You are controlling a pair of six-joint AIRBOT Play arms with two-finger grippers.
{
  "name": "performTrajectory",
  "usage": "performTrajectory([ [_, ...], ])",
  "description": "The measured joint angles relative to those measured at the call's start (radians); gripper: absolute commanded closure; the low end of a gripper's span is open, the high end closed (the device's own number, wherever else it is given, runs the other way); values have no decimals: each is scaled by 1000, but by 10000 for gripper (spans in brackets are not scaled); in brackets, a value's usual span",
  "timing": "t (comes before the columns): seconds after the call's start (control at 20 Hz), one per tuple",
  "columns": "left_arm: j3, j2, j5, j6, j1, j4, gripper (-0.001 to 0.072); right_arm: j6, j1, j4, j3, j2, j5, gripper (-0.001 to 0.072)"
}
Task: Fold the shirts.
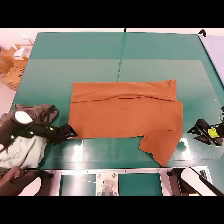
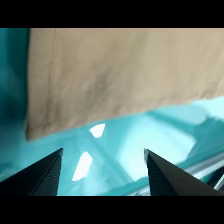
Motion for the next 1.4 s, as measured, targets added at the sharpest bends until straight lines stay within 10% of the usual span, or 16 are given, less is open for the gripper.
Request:
performTrajectory([
  [0.35,-123,25,253,12,-101,-195,128,30,-10,50,-31,27,-155,168],
  [0.45,-132,25,391,-9,-188,-221,356,34,-10,64,-33,20,-178,168],
  [0.5,-135,24,451,-23,-219,-222,356,35,-10,66,-33,14,-186,168],
  [0.6,-138,24,544,-42,-263,-232,679,37,-10,75,-34,0,-196,168],
  [1.4,-136,24,581,3,-311,-254,682,86,-18,53,-198,-33,-56,169],
])
